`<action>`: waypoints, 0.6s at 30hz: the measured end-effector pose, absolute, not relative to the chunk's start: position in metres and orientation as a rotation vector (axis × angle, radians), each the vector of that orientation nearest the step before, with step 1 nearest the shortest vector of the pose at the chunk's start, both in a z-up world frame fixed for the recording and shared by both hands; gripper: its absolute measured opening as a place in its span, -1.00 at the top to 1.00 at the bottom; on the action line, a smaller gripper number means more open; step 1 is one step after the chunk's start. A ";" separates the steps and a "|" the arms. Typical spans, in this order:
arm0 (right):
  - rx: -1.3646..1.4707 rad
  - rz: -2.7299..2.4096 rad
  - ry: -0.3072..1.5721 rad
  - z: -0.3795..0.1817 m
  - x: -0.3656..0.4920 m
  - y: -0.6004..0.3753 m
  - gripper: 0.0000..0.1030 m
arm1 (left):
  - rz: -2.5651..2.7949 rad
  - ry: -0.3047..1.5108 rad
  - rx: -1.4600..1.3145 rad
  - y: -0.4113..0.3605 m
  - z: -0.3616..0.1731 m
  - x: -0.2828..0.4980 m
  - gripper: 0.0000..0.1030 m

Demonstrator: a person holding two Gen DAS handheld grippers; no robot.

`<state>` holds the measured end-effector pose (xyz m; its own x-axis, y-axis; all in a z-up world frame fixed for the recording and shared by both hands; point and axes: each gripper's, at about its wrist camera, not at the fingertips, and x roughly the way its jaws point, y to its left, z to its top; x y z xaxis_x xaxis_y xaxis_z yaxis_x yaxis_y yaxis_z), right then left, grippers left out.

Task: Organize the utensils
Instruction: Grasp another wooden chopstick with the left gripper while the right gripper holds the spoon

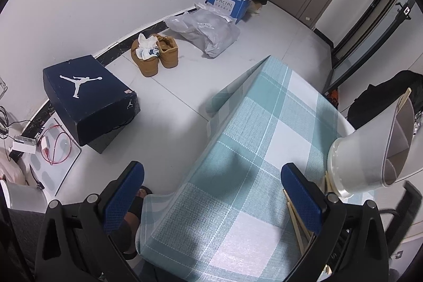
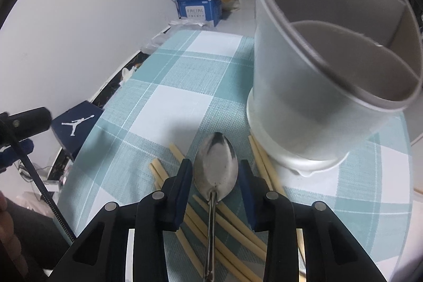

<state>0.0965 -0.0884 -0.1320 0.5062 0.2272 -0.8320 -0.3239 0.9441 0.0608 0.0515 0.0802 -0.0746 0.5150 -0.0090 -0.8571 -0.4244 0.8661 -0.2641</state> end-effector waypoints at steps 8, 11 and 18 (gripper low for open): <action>-0.125 0.353 0.893 -0.112 0.071 -0.104 0.33 | 0.265 1.057 -0.420 0.067 -0.088 0.056 -0.97; -0.091 0.351 0.866 -0.104 0.064 -0.116 0.33 | 0.238 1.093 -0.403 0.054 -0.095 0.061 -0.97; -0.042 0.356 0.836 -0.096 0.052 -0.145 0.33 | 0.156 1.187 -0.318 0.018 -0.107 0.067 -0.97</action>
<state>0.0517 -0.1450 -0.0964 0.6151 0.2925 -0.7322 -0.3253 0.9401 0.1022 0.0667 0.0184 -0.1074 0.3702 -0.0469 -0.9278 -0.2847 0.9450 -0.1613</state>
